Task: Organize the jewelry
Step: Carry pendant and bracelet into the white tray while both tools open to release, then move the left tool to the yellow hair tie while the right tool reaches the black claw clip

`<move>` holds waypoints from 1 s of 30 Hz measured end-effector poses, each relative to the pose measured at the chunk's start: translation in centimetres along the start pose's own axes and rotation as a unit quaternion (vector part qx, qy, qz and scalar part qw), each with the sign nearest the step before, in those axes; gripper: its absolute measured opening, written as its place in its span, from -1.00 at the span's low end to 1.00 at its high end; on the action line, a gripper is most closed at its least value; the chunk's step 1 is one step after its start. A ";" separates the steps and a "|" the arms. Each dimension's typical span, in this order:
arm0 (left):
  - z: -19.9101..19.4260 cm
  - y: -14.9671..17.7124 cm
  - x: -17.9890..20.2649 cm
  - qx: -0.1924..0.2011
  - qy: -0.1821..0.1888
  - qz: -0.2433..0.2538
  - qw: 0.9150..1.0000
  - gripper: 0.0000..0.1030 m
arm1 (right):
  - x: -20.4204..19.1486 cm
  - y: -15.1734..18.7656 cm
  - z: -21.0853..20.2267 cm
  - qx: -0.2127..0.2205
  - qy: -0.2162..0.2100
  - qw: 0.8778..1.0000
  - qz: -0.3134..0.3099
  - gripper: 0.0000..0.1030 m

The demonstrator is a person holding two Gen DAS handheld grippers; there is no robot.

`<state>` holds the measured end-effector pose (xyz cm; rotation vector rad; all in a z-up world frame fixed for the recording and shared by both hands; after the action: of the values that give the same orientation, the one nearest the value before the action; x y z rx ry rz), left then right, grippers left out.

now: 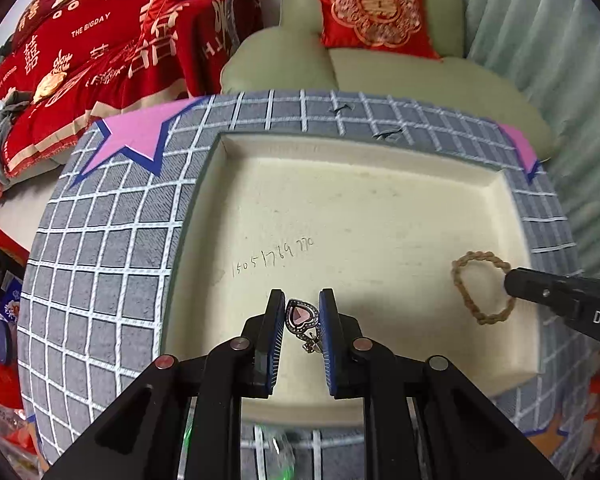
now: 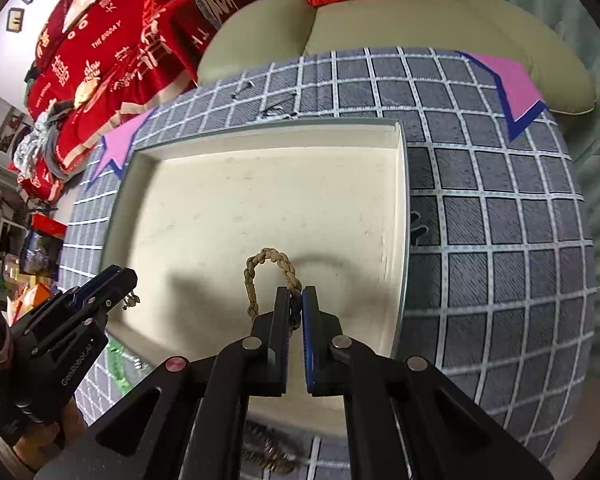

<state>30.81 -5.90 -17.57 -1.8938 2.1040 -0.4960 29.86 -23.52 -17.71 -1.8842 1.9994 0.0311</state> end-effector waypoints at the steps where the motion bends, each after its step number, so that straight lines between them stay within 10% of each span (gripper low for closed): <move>1: 0.5 0.1 0.0 -0.003 -0.005 0.002 1.000 -0.47 | 0.1 0.0 0.3 -0.003 0.002 1.000 0.001 -0.88; 14: 2.9 0.8 0.4 -0.030 -0.051 0.033 0.998 -0.46 | 0.5 0.7 2.6 -0.030 0.020 0.999 -0.006 -0.82; 19: 2.8 0.8 0.4 -0.036 -0.052 0.036 0.997 -0.46 | -0.1 0.3 1.7 -0.016 0.008 1.000 0.002 0.15; 21: 2.6 0.7 0.4 -0.034 -0.054 0.037 0.997 -0.11 | -0.4 0.1 1.1 -0.010 -0.001 1.000 0.007 0.15; 22: 2.3 0.7 0.3 -0.031 -0.058 0.036 0.997 0.83 | -0.4 0.0 0.8 -0.007 -0.004 1.000 0.008 0.15; 23: 1.7 0.4 0.0 -0.014 -0.070 0.032 0.997 1.00 | -0.5 -0.1 0.4 -0.003 -0.006 1.000 0.009 0.15; 30: -0.6 -0.3 0.1 0.010 -0.063 0.034 0.997 1.00 | -0.1 0.1 -2.3 0.012 -0.027 0.999 0.033 0.35</move>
<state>30.78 -5.98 -16.90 -1.7871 2.0653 -0.3715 29.19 -24.05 -15.61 -1.7815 2.0160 0.0751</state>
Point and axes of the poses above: each gripper's, at about its wrist camera, not at the fingertips, and z roughly the way its jaws point, x to its right, y to its underside, the point moved 8 cm from there along z, roughly the way its jaws point, and after that the axes turned 3 degrees about z, right-handed, at the moved point
